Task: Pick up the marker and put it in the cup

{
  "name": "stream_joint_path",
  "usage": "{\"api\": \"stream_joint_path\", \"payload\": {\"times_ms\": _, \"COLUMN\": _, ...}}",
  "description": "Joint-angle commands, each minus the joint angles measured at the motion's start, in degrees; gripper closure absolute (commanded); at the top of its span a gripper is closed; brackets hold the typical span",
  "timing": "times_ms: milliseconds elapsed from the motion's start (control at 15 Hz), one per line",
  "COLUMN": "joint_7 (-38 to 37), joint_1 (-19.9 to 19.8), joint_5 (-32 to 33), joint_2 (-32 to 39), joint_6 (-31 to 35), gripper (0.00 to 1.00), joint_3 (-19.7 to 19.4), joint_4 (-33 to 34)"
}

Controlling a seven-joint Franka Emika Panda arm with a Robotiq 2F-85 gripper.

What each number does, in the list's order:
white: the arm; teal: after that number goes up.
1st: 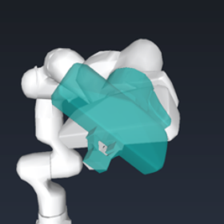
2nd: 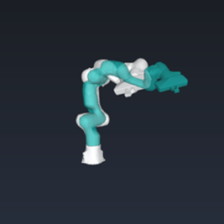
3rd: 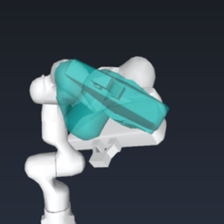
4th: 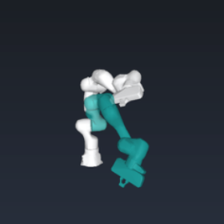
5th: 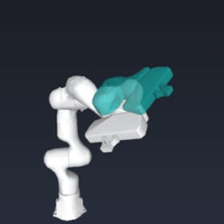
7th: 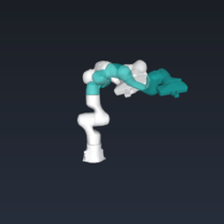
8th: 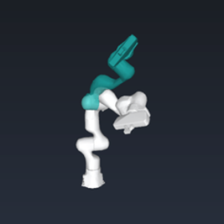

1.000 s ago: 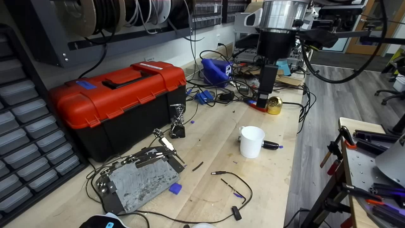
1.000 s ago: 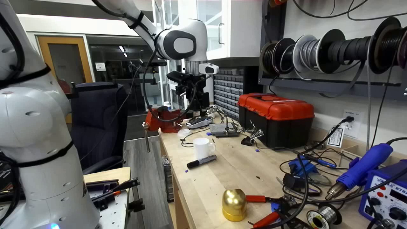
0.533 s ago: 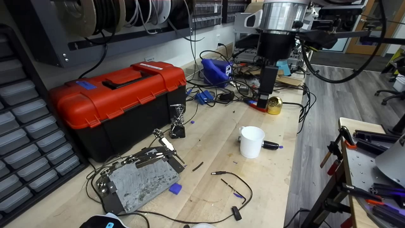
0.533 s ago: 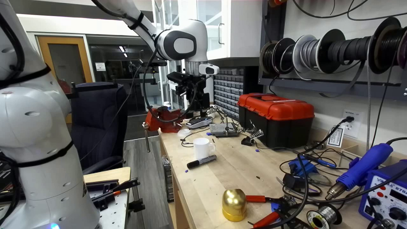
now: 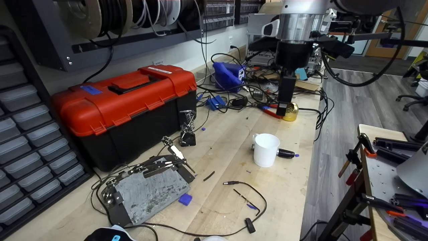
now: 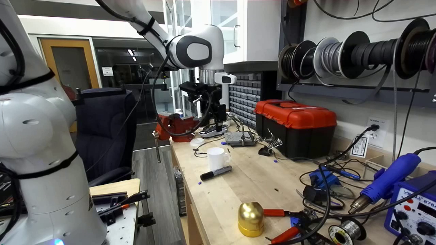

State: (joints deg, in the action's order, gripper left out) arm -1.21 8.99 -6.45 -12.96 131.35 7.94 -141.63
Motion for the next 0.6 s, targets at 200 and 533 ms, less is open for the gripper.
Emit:
{"api": "stream_joint_path", "payload": {"times_ms": 200, "joint_7": -1.6, "joint_1": -1.6, "joint_5": 3.2, "joint_2": -3.3, "joint_6": -0.6, "gripper": 0.0, "joint_3": -0.2, "joint_4": -5.7}}
{"api": "stream_joint_path", "payload": {"times_ms": 533, "joint_7": 0.0, "joint_1": -1.5, "joint_5": 2.6, "joint_2": -5.0, "joint_6": 2.1, "gripper": 0.0, "joint_3": -0.5, "joint_4": -9.6}}
